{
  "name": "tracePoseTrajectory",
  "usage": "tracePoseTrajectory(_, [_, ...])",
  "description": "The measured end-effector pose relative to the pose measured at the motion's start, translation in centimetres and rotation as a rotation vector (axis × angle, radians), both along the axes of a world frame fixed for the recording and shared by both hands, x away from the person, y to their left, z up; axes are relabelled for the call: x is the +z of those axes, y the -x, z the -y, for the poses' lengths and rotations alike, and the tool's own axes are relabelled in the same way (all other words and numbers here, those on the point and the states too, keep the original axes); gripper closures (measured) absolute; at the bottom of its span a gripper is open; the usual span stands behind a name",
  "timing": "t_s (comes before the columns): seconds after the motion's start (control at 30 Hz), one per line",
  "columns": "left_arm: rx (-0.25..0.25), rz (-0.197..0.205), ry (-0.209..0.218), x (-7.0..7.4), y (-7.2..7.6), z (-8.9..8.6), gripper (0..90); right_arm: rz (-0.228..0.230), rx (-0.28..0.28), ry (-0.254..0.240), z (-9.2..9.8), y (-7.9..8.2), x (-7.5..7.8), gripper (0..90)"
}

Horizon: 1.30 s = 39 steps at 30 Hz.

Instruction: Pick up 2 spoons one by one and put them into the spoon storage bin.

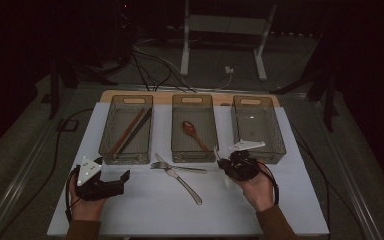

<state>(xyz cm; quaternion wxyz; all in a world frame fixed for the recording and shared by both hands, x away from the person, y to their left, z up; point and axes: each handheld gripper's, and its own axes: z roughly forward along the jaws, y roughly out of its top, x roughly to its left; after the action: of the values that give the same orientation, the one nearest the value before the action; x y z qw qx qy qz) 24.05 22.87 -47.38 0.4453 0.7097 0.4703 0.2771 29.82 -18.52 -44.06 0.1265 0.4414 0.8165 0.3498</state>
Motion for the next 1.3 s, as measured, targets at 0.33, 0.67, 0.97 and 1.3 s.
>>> tracePoseTrajectory(0.33, [0.0,-0.001,0.001,0.0,0.0,0.0,0.6,0.023,-0.008,-0.016,-0.2,-0.6,1.2,84.9])
tracePoseTrajectory(0.67, [0.001,0.0,0.001,0.0,0.0,0.0,0.6,0.04,-0.013,-0.026,-0.5,-1.5,1.9,85.0])
tracePoseTrajectory(0.97, [0.0,0.0,0.0,0.0,0.0,0.0,0.6,0.051,-0.02,-0.029,-0.8,-2.5,2.5,85.0])
tracePoseTrajectory(1.3, [0.001,0.0,0.0,0.0,0.0,-0.1,0.6,0.059,-0.037,-0.031,-0.9,-3.9,2.8,85.0])
